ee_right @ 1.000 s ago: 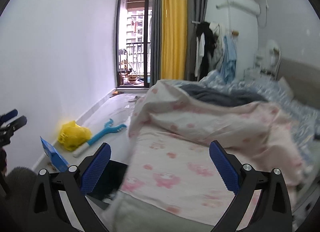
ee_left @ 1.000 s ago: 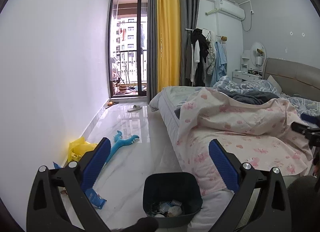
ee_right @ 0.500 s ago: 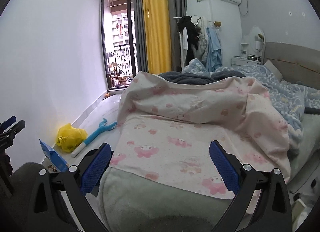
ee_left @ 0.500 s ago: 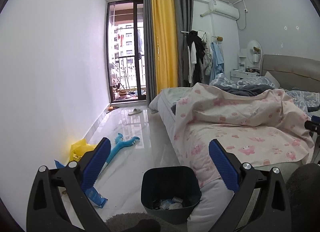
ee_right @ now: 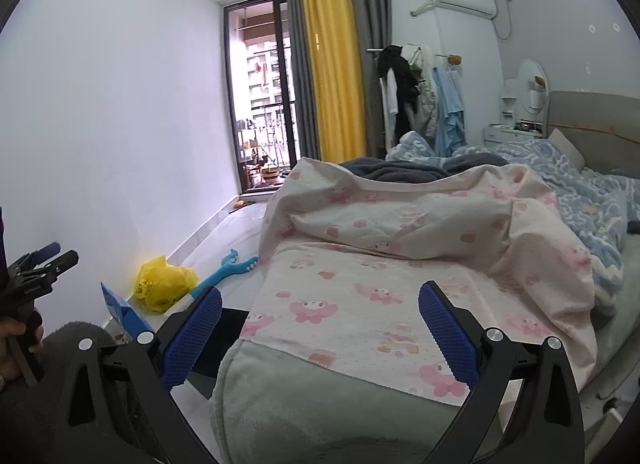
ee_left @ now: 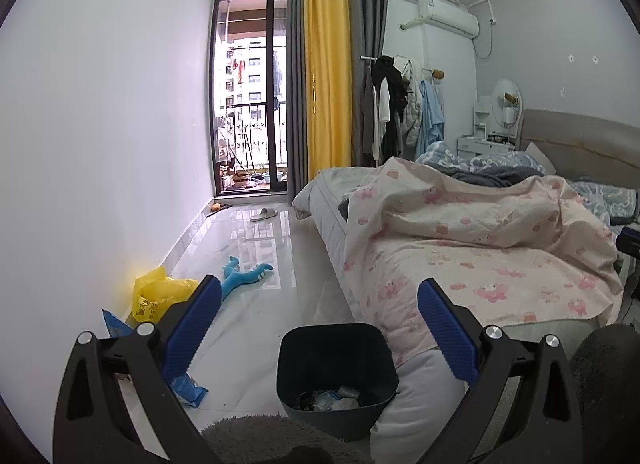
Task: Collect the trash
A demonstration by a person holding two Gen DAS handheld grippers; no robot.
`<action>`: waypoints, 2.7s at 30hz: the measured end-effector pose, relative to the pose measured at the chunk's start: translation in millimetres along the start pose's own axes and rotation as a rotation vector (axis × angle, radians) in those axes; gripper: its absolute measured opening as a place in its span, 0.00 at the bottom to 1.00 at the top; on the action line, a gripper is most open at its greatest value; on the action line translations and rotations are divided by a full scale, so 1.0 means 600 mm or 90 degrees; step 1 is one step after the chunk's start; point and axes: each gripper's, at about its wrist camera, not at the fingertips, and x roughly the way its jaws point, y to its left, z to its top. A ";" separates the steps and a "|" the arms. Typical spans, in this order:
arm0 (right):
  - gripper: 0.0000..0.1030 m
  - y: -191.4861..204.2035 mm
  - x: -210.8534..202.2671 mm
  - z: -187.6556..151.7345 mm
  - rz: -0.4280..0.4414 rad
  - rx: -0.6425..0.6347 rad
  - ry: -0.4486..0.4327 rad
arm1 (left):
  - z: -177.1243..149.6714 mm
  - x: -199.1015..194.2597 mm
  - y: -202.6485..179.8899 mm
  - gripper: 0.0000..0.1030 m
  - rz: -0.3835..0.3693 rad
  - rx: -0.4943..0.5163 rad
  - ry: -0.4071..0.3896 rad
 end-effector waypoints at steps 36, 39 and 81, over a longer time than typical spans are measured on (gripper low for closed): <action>0.97 0.008 0.001 -0.001 0.001 -0.007 0.005 | -0.004 -0.001 -0.008 0.97 0.004 0.017 0.000; 0.97 0.008 0.001 -0.001 0.001 -0.007 0.004 | -0.004 -0.001 -0.008 0.97 0.004 0.016 0.001; 0.97 0.004 0.002 0.000 0.003 -0.008 0.005 | -0.005 0.000 -0.008 0.97 0.004 0.017 0.003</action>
